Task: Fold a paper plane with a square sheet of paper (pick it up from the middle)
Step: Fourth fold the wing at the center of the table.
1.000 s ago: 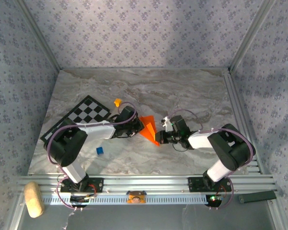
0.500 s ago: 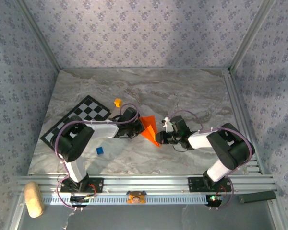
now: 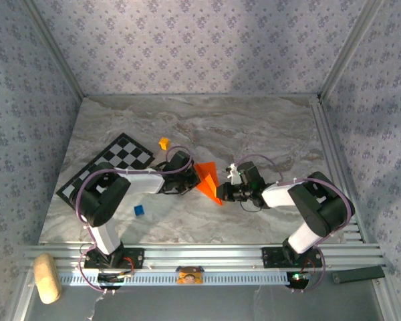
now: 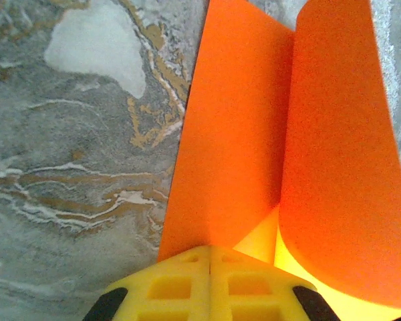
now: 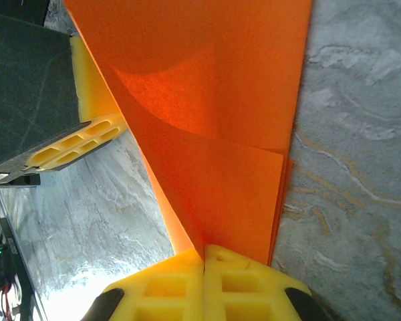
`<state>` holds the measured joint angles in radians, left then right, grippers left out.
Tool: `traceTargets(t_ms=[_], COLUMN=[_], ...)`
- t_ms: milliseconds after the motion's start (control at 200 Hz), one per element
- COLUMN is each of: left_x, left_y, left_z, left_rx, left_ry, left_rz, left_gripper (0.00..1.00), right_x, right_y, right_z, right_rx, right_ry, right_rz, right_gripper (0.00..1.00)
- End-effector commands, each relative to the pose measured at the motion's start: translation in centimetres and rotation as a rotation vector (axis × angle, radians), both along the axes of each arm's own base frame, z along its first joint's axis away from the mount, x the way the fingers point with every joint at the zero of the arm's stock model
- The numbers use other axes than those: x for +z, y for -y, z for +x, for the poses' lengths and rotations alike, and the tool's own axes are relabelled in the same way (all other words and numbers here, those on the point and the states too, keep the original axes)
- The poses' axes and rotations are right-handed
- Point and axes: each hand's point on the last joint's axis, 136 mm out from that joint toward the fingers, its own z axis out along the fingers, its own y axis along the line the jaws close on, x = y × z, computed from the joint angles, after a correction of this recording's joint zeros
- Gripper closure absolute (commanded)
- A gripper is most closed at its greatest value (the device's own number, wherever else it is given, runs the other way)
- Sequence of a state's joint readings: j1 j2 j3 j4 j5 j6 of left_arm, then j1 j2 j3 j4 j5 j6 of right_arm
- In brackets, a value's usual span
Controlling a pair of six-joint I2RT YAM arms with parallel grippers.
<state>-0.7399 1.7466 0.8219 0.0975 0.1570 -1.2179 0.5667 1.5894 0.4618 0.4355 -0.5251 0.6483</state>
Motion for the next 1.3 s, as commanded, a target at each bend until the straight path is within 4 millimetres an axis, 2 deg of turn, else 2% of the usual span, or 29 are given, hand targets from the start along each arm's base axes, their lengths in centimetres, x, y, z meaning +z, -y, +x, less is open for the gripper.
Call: traceTargets(t_ms=[0, 435, 955, 1294], left_x=[-1.3, -1.6, -1.7, -1.9], left_y=[-1.9, -2.6, -2.8, -3.7], left_z=[-1.3, -1.8, -2.1, -2.4], left_rx=[0.037, 0.064, 0.084, 0.116], left_ry=[-0.051, -0.057, -0.06, -0.064], left_rz=[0.075, 0.097, 0.111, 0.131], left_gripper=[0.95, 0.95, 0.95, 0.95], right_x=[0.2, -0.2, -1.8, -0.7], right_y=[-0.1, -0.1, 0.1, -0.2], right_z=[-0.1, -0.6, -1.2, -1.0], right_rx=[-0.011, -0.004, -0.04, -0.048], right_ry=[-0.039, -0.071, -0.168, -0.162], right_rz=[0.023, 0.03, 0.025, 0.058], right_gripper=[1.0, 1.0, 1.0, 1.0])
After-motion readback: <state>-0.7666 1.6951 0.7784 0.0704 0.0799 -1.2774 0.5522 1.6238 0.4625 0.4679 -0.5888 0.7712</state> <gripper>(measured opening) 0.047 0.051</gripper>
